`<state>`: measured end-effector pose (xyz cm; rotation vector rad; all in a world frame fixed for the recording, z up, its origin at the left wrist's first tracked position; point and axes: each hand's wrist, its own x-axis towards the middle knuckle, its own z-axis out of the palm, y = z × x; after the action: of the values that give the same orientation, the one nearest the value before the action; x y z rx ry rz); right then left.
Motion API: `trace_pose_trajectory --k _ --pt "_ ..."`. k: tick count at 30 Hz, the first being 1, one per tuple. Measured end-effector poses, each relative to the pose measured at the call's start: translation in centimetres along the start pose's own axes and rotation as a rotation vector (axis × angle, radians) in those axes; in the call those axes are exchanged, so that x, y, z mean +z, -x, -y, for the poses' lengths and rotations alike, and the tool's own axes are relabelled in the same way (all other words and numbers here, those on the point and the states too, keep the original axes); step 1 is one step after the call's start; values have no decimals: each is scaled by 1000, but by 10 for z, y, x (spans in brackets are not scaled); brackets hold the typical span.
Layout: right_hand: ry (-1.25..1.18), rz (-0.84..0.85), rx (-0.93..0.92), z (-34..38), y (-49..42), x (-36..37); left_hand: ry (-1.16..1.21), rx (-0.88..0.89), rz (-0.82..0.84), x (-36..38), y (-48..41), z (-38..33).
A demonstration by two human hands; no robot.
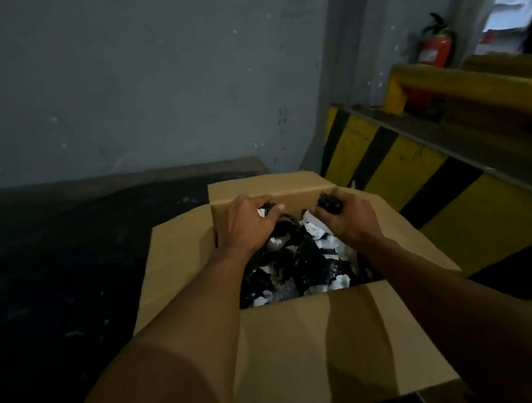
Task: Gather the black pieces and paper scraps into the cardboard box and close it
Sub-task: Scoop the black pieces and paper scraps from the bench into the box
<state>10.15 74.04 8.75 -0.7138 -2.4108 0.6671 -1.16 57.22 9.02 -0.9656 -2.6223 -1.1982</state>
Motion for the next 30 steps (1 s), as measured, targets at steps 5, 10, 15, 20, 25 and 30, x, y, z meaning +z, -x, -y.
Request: trace_pose_trajectory --k 5,10,15,20,25,30 --pt "-136 179 -13 -34 -3 -4 -62 -201 1 35 22 -17" --pt "-96 236 -121 -56 -11 -8 -226 -199 43 54 34 -22" --pt "-88 245 -114 -71 -15 -2 -167 -202 34 61 44 -30" --pt "-196 314 -53 -68 -20 -6 -167 -162 9 56 39 -44" --pt "-275 230 -103 -65 -33 -7 -139 -133 -23 53 27 -52" --pt "-454 195 7 -57 -39 -14 -48 -133 -149 55 16 -55"
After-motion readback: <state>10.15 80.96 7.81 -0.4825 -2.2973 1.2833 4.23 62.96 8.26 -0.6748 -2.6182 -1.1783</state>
